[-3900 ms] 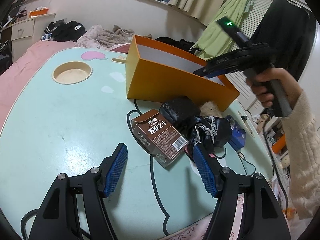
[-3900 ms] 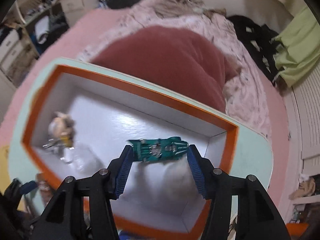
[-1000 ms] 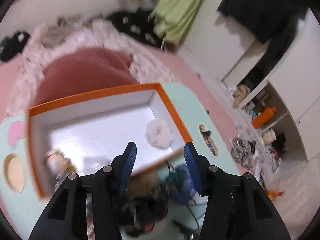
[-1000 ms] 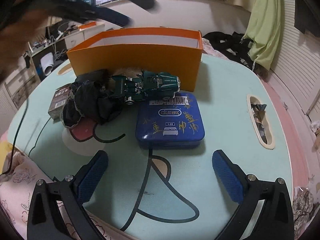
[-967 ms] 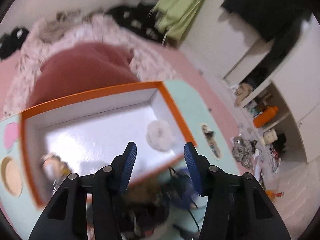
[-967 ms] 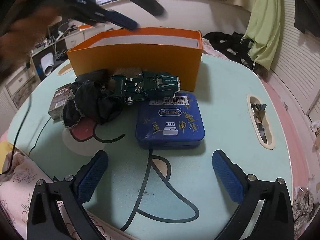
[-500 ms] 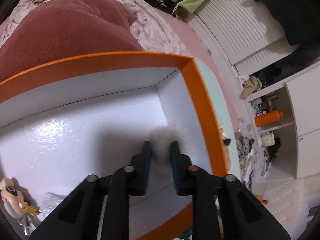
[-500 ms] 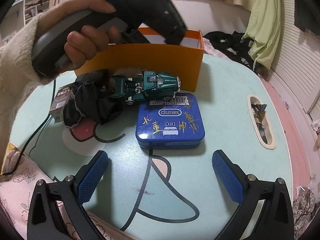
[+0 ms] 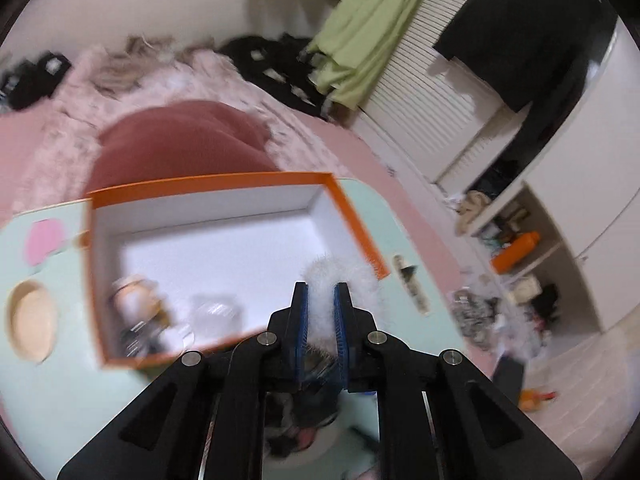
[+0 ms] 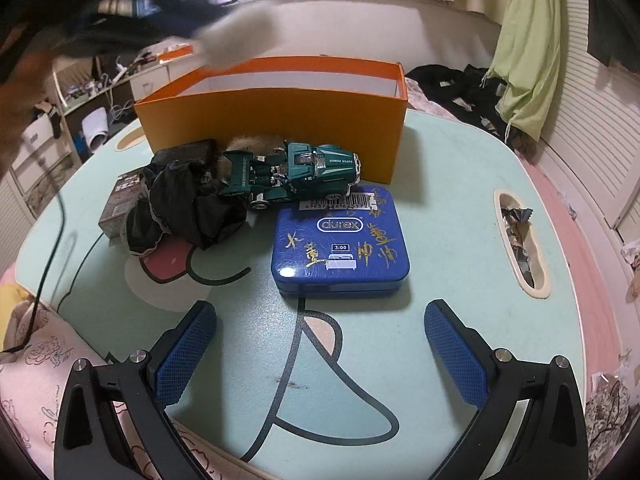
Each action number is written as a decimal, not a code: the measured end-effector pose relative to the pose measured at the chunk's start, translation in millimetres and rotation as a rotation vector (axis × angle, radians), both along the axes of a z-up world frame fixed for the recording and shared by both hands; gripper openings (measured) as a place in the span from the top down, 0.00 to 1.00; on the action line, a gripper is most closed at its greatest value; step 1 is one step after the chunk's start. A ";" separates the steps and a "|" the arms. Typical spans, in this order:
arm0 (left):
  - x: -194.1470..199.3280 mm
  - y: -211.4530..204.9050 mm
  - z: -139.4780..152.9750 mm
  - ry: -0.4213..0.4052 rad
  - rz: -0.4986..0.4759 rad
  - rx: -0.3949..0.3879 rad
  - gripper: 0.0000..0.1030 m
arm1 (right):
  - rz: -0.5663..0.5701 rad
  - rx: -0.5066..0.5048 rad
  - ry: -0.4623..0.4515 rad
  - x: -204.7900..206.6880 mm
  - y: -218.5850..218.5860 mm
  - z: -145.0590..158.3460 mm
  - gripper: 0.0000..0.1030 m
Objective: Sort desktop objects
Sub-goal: 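Reach into the orange box and grasp the white fluffy ball with the left gripper, then lift the white fluffy ball out and set it on the table, left gripper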
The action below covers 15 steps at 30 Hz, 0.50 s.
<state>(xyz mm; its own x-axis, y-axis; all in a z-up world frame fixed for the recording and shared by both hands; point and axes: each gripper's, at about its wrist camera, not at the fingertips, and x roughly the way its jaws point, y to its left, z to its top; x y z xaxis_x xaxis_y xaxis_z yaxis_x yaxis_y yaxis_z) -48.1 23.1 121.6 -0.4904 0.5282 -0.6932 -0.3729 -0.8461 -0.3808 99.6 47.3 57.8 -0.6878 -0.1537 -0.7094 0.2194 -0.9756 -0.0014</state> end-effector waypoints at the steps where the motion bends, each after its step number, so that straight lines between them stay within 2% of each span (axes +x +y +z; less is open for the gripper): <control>1: 7.6 -4.5 -1.2 0.024 0.035 -0.028 0.81 | 0.000 0.000 0.001 0.0 0.4 0.5 0.00; 3: 17.2 -12.8 -7.4 0.055 0.058 -0.047 0.66 | 0.000 0.001 0.001 0.4 0.7 0.5 0.00; 4: 19.8 -16.3 -11.3 0.060 0.068 -0.041 0.52 | 0.000 0.002 0.002 1.1 0.7 1.1 0.00; 5: 22.3 -20.4 -14.9 0.063 0.086 -0.032 0.48 | 0.000 0.002 0.002 1.7 2.0 1.1 0.00; 9: 42.5 -51.5 -23.2 0.083 0.151 0.038 0.48 | 0.000 0.001 0.002 0.4 2.9 3.3 0.00; 12: 71.5 -77.4 -38.4 0.108 0.236 0.019 0.32 | 0.000 0.001 0.002 0.2 3.6 3.6 0.00; 15: 99.4 -95.7 -67.2 0.073 0.292 0.017 0.31 | 0.002 0.002 0.001 0.5 2.6 3.7 0.00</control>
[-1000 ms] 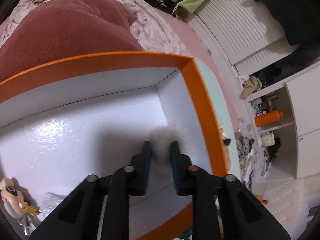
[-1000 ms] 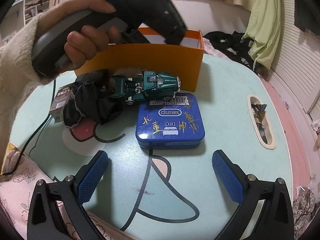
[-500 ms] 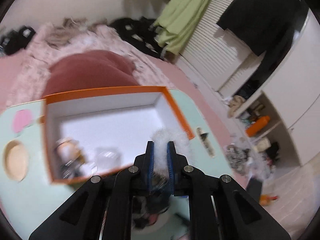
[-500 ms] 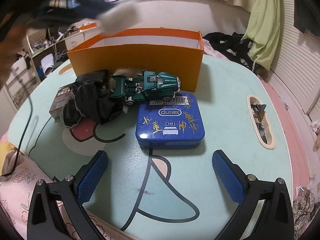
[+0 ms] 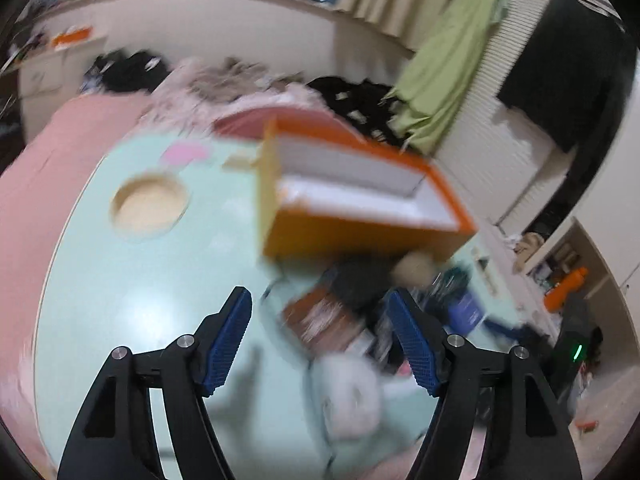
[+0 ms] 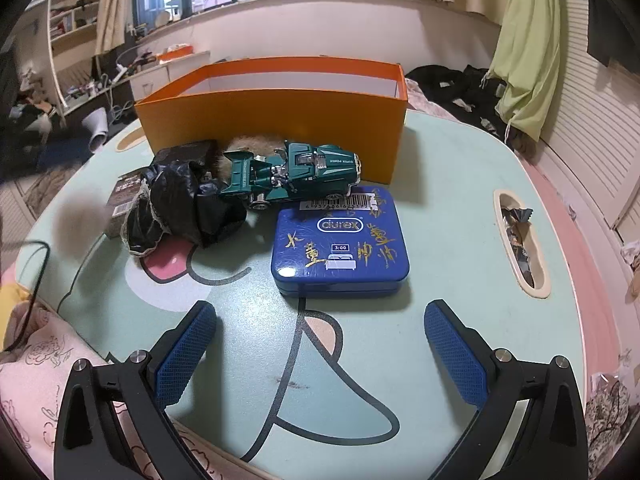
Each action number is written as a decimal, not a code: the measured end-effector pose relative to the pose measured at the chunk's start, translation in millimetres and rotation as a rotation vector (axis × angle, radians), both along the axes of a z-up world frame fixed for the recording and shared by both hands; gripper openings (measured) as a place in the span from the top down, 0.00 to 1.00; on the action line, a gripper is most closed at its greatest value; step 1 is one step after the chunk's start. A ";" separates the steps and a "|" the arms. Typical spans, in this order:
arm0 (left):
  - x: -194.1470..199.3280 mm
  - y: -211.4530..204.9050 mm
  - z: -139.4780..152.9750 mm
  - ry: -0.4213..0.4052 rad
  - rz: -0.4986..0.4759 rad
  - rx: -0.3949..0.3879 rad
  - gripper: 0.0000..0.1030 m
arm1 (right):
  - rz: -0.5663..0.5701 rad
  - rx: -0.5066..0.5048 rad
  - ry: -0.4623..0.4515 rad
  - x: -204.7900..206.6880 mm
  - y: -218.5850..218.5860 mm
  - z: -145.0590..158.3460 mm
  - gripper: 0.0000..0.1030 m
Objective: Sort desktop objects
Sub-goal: 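Lift the white fluffy ball out and set it on the table, left gripper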
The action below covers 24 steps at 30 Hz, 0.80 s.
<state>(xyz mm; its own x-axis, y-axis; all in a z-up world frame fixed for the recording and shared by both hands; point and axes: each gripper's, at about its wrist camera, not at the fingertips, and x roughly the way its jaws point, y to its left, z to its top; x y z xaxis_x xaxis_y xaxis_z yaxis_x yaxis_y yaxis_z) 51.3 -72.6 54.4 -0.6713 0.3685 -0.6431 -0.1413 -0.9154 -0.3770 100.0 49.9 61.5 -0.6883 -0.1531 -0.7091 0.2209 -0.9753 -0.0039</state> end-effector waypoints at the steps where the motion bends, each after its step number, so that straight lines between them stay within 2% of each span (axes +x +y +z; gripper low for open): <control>1: 8.5 -4.0 -8.8 -0.011 0.000 0.031 0.31 | 0.001 0.001 0.000 -0.8 0.4 0.3 0.00; 3: 24.2 -5.8 -25.3 -0.026 -0.025 0.089 0.31 | 0.002 0.004 -0.001 -2.1 0.0 0.6 0.00; 5: 34.6 0.4 -34.7 -0.038 -0.043 0.067 0.31 | 0.002 0.006 -0.002 -3.5 -0.5 0.9 0.00; 6: 40.3 8.0 -36.0 -0.028 -0.046 0.023 0.31 | 0.002 0.008 -0.002 -3.3 -1.4 0.6 0.00; 9: 51.7 21.0 -28.8 0.030 -0.077 -0.041 0.31 | 0.002 0.006 -0.003 -3.6 -1.7 0.5 0.00; 13: 69.4 10.6 -10.2 0.113 -0.091 -0.009 0.31 | 0.001 0.006 -0.003 -2.5 -3.8 0.5 0.00; 15: 76.6 3.0 -6.1 0.091 -0.140 -0.011 0.31 | 0.001 0.005 -0.003 -2.5 -3.9 0.7 0.00; 18: 93.4 2.5 -11.2 0.021 -0.188 -0.094 0.32 | 0.000 0.006 -0.002 -2.5 -3.9 0.8 0.00; 21: 99.7 10.5 -23.7 -0.040 -0.238 -0.098 0.48 | 0.000 0.006 -0.002 -2.5 -4.0 0.9 0.00; 23: 90.5 19.1 -31.9 -0.067 -0.252 -0.117 0.69 | 0.000 0.006 -0.002 -2.6 -4.1 1.0 0.00; 24: 80.4 25.8 -35.9 -0.084 -0.257 -0.134 0.74 | 0.000 0.006 -0.003 -2.5 -4.2 1.0 0.00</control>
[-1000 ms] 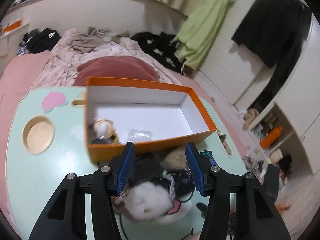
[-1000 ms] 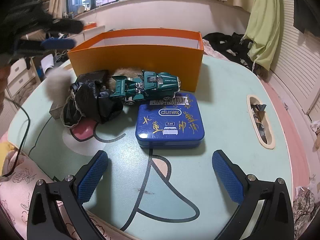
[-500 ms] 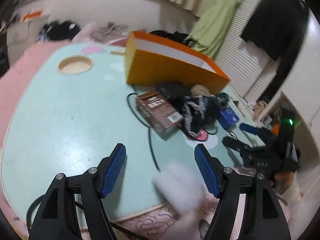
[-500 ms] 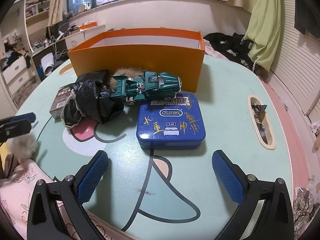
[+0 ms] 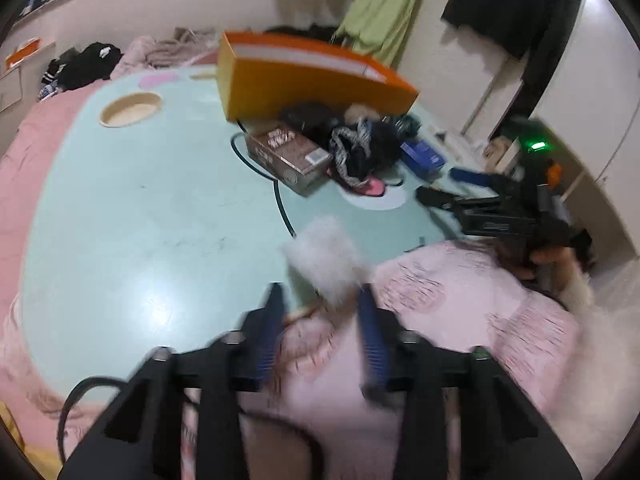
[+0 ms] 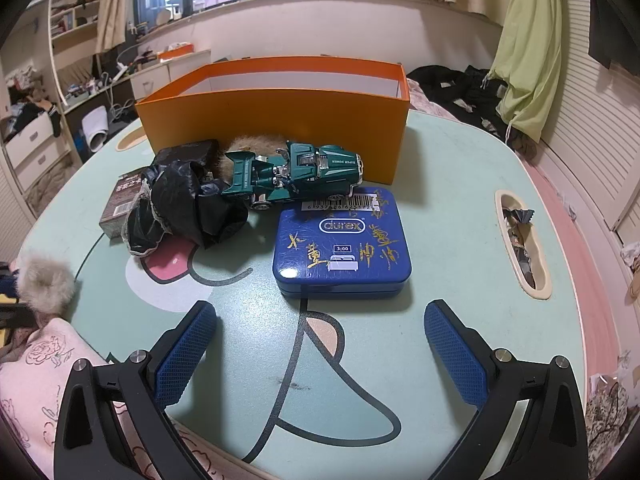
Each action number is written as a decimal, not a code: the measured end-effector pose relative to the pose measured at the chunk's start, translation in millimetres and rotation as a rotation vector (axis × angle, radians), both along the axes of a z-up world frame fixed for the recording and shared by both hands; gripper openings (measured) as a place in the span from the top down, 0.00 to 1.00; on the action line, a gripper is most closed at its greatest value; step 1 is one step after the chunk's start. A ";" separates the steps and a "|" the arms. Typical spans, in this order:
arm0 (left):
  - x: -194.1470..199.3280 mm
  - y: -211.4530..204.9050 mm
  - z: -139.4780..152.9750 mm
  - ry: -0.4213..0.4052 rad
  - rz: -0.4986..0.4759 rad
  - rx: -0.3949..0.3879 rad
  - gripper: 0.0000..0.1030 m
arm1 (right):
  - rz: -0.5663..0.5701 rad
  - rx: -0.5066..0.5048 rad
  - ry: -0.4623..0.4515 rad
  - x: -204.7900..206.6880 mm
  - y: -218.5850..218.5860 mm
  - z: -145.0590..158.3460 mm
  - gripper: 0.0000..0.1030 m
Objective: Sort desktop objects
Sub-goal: 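Lift the white fluffy ball out and set it on the table, left gripper, then reach into the orange box and grasp the cartoon figurine keychain, right gripper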
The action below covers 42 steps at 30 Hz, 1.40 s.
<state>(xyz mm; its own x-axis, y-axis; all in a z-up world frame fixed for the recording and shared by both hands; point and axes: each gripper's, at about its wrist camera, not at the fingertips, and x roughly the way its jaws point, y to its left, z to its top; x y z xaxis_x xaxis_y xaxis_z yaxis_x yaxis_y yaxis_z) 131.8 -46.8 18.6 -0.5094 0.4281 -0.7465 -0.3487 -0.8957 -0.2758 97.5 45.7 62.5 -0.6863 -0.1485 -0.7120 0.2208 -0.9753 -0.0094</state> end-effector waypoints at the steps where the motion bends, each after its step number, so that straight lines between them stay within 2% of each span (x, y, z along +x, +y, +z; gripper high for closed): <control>1: -7.8 5.1 1.0 0.004 -0.009 0.001 0.78 | 0.000 0.001 0.001 0.2 -0.3 0.0 0.00; 5: -42.8 31.9 3.5 0.002 -0.061 0.023 0.78 | -0.001 -0.002 0.001 0.6 -2.0 0.7 0.00; 8: -51.3 51.3 5.3 0.037 -0.075 -0.014 0.78 | 0.007 -0.006 0.000 0.7 -2.1 1.6 0.01; 10: -43.0 53.4 7.6 0.065 -0.071 -0.020 0.76 | 0.033 -0.050 -0.008 0.4 0.1 7.2 0.09; 12: -31.3 43.8 10.1 0.104 -0.034 0.007 0.62 | 0.093 -0.169 -0.011 -2.4 4.5 27.5 0.10; 14: -19.6 28.6 8.8 0.138 0.054 0.035 0.25 | 0.137 -0.226 0.048 -6.8 1.5 58.9 0.10; 15: -14.7 23.0 7.0 0.147 0.089 0.047 0.21 | 0.156 -0.225 0.083 -13.3 -5.0 78.1 0.10; 16: -11.5 15.3 4.7 0.152 0.124 0.072 0.21 | 0.166 -0.216 0.088 -21.6 -11.6 90.8 0.10; 17: -11.3 10.3 2.6 0.143 0.146 0.093 0.21 | 0.180 -0.207 0.057 -39.7 -23.4 103.8 0.10; 19: -13.6 6.9 -1.3 0.127 0.172 0.105 0.20 | 0.222 -0.236 -0.045 -74.7 -43.0 112.5 0.10; 20: -14.0 8.3 -1.2 0.127 0.173 0.092 0.20 | 0.251 -0.261 -0.116 -98.7 -54.9 112.0 0.15; 23: -15.2 20.1 -0.8 0.136 0.169 -0.002 0.19 | 0.262 -0.271 -0.279 -156.6 -87.3 100.9 0.30; 24: -15.0 25.9 -1.1 0.140 0.164 -0.054 0.18 | 0.257 -0.265 -0.322 -171.1 -96.2 95.5 0.36; 27: -15.3 43.8 -6.8 0.153 0.160 -0.182 0.18 | 0.248 -0.229 -0.422 -204.7 -124.3 75.3 0.44; 29: -16.9 53.0 -8.3 0.158 0.159 -0.242 0.18 | 0.233 -0.182 -0.446 -219.0 -138.8 62.8 0.45; 33: -15.5 51.3 -7.6 0.160 0.155 -0.238 0.18 | 0.231 -0.163 -0.519 -236.7 -154.9 45.3 0.48; 34: -15.0 50.3 -7.4 0.159 0.156 -0.234 0.18 | 0.230 -0.148 -0.510 -236.6 -158.1 43.1 0.52; 35: -15.3 49.7 -7.4 0.157 0.157 -0.232 0.18 | 0.230 -0.110 -0.498 -236.5 -160.7 44.5 0.64; 36: -14.8 48.7 -7.2 0.157 0.158 -0.228 0.18 | 0.227 -0.084 -0.484 -233.9 -161.1 46.0 0.68; 40: -14.1 50.4 -5.8 0.160 0.158 -0.223 0.18 | 0.241 -0.152 -0.455 -229.6 -147.6 53.1 0.68; 42: -14.0 51.0 -5.6 0.160 0.158 -0.225 0.18 | 0.226 -0.193 -0.393 -222.3 -130.8 68.9 0.68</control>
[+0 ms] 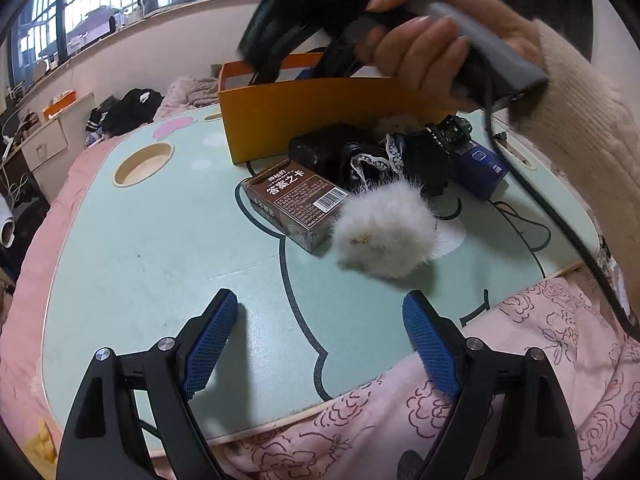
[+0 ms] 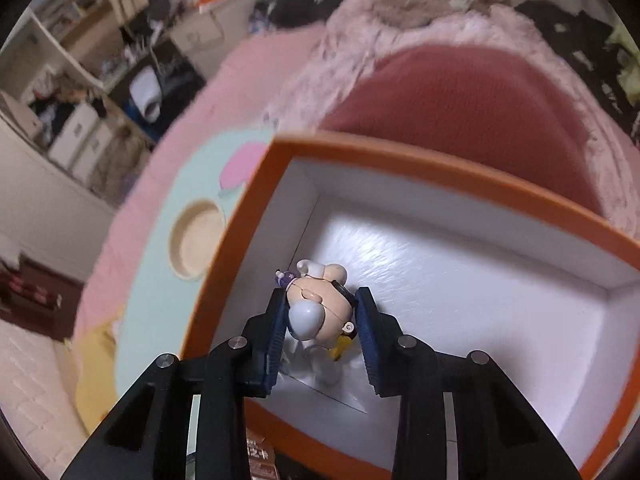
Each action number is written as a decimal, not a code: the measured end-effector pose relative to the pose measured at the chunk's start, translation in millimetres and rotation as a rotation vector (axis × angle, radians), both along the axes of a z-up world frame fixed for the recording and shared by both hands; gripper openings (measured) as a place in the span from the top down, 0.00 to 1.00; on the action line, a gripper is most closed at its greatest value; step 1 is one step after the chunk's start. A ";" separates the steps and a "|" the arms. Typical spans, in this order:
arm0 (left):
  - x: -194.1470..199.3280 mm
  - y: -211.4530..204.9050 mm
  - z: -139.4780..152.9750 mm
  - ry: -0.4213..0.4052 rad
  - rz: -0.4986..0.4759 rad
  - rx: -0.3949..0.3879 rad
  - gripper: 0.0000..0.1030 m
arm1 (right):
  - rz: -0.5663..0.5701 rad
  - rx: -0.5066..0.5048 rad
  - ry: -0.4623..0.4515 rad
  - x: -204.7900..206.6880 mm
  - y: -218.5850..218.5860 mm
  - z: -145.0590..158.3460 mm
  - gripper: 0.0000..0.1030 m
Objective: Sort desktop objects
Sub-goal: 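Reach into the orange box and grasp the cartoon figurine keychain, right gripper, then carry the figurine keychain out and set it on the table, right gripper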
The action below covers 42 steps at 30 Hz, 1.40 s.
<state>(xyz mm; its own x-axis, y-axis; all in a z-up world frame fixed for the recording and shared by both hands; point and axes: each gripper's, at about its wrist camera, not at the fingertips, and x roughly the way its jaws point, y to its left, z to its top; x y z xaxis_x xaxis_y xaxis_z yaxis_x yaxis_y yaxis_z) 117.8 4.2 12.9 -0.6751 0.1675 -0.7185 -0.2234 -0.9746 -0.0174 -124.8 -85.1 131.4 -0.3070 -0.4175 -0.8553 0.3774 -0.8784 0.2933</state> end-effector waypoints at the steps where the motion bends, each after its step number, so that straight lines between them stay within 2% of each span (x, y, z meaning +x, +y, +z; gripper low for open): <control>1: 0.1 0.1 -0.1 0.000 0.000 0.002 0.18 | -0.007 -0.024 0.038 7.0 9.9 13.1 0.68; 5: 0.5 0.9 -0.6 0.002 0.000 0.004 0.18 | -0.017 -0.120 0.176 50.5 45.5 66.8 0.68; 9: -0.2 0.8 -1.7 0.004 0.002 0.002 0.18 | -0.001 -0.173 0.268 116.5 70.4 90.1 0.68; 12: -2.6 -1.7 -3.0 0.005 0.006 0.010 0.18 | 0.038 -0.197 0.255 161.0 81.5 71.6 0.68; 15: -4.8 -1.3 -3.6 0.002 0.014 -0.001 0.18 | 0.013 -0.150 0.221 186.7 86.0 31.1 0.68; 18: -4.3 0.8 -3.2 -0.001 0.015 -0.013 0.17 | -0.007 -0.114 0.200 194.7 87.0 -0.7 0.68; 23: -5.4 -4.2 -4.5 -0.007 0.028 -0.004 0.17 | -0.067 -0.048 0.233 191.5 86.5 -18.0 0.67; 25: -6.2 -4.3 -4.2 -0.010 0.029 -0.005 0.16 | -0.082 -0.036 0.263 194.9 85.9 -21.4 0.62; 27: -7.3 -5.4 -5.1 -0.019 0.036 -0.005 0.10 | -0.097 -0.034 0.283 201.0 87.6 -25.8 0.36; 28: -8.6 -6.3 -6.1 -0.029 0.044 -0.007 0.02 | -0.105 -0.036 0.295 203.6 90.2 -27.3 0.33; 29: -10.4 -8.1 -7.3 -0.040 0.053 -0.005 0.00 | -0.118 -0.030 0.307 208.9 93.4 -30.0 0.32; 31: -11.4 -10.1 -7.4 -0.045 0.060 -0.001 0.00 | -0.134 -0.006 0.321 216.7 100.2 -35.1 0.29; 33: -11.8 -10.3 -7.3 -0.048 0.061 -0.001 0.00 | -0.148 0.003 0.335 225.3 104.5 -39.2 0.20; 36: -13.2 -9.7 -7.8 -0.051 0.062 -0.003 0.00 | -0.152 0.029 0.306 229.0 108.8 -54.0 0.13; 40: -14.2 -7.9 -8.0 -0.051 0.068 -0.009 0.00 | -0.163 0.145 0.344 223.6 104.5 -62.8 0.09; 42: -14.3 -8.6 -8.1 -0.054 0.070 -0.005 0.00 | -0.165 0.212 0.391 222.1 100.0 -68.5 0.08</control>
